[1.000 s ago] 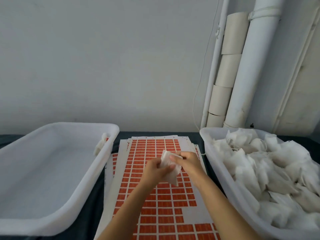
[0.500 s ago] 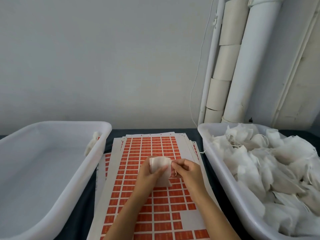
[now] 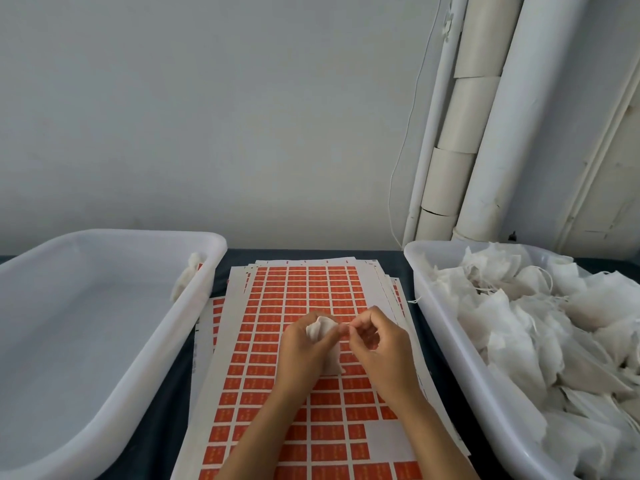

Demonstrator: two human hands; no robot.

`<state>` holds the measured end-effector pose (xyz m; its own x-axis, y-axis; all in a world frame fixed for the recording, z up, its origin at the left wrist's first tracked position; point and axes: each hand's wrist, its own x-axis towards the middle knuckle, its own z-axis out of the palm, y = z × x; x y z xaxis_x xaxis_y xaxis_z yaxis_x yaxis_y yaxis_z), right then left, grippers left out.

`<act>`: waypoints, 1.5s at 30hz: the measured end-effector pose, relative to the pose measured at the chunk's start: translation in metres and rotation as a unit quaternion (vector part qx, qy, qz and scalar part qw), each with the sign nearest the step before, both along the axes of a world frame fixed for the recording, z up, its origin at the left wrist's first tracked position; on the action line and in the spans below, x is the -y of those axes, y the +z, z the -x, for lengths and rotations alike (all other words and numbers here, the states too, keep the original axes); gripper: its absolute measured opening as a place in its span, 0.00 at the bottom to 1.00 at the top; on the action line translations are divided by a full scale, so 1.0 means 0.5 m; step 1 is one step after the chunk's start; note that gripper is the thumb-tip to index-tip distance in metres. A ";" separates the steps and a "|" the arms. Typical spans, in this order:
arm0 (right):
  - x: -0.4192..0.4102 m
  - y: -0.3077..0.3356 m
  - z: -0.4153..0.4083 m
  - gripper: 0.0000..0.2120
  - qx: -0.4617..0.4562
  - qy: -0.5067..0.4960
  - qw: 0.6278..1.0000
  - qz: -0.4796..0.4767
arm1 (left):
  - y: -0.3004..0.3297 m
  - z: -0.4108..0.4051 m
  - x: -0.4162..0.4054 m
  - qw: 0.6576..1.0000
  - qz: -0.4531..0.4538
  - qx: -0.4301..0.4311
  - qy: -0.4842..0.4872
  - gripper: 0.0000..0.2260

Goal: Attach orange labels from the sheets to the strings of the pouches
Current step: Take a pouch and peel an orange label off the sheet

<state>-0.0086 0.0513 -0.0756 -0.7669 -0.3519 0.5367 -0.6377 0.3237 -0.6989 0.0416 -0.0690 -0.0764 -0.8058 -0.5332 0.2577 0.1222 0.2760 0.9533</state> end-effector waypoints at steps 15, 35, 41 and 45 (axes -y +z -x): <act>-0.007 0.002 0.021 0.10 0.038 -0.129 0.991 -0.014 | -0.006 -0.008 0.001 0.995 -0.095 0.003 0.036 0.07; 0.018 -0.029 0.013 0.06 0.056 -0.056 0.994 -0.075 | 0.021 -0.039 0.050 0.948 -0.239 0.046 -0.205 0.16; 0.023 -0.026 -0.002 0.08 0.019 -0.020 0.992 -0.122 | 0.029 -0.044 0.036 0.956 -0.209 0.051 -0.198 0.15; 0.024 -0.024 -0.011 0.09 0.000 0.021 0.991 -0.135 | 0.016 -0.039 0.018 0.985 -0.107 0.038 -0.130 0.12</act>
